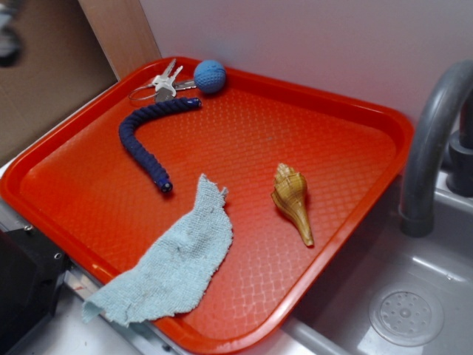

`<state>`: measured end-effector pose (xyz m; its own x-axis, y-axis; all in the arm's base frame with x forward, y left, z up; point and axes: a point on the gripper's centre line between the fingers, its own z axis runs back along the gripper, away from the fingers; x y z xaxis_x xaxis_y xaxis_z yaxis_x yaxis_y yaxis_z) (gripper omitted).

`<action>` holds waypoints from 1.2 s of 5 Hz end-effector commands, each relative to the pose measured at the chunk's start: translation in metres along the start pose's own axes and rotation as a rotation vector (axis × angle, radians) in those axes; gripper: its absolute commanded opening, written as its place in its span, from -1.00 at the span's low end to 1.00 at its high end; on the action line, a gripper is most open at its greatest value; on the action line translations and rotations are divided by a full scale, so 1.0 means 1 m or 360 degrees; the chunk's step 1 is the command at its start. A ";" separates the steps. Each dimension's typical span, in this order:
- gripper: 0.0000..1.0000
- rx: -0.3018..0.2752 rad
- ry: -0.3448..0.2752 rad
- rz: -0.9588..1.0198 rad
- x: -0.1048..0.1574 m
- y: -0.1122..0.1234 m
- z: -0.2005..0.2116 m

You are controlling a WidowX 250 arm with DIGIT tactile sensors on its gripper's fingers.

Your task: Grab the blue ball.

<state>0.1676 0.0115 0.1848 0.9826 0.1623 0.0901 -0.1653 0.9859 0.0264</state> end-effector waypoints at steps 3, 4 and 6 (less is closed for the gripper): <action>1.00 -0.0069 -0.0221 -0.0136 0.165 0.016 -0.052; 1.00 -0.0069 -0.0221 -0.0136 0.165 0.016 -0.052; 1.00 -0.0069 -0.0221 -0.0136 0.165 0.016 -0.052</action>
<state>0.3230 0.0526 0.1273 0.9841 0.0681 0.1640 -0.0673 0.9977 -0.0100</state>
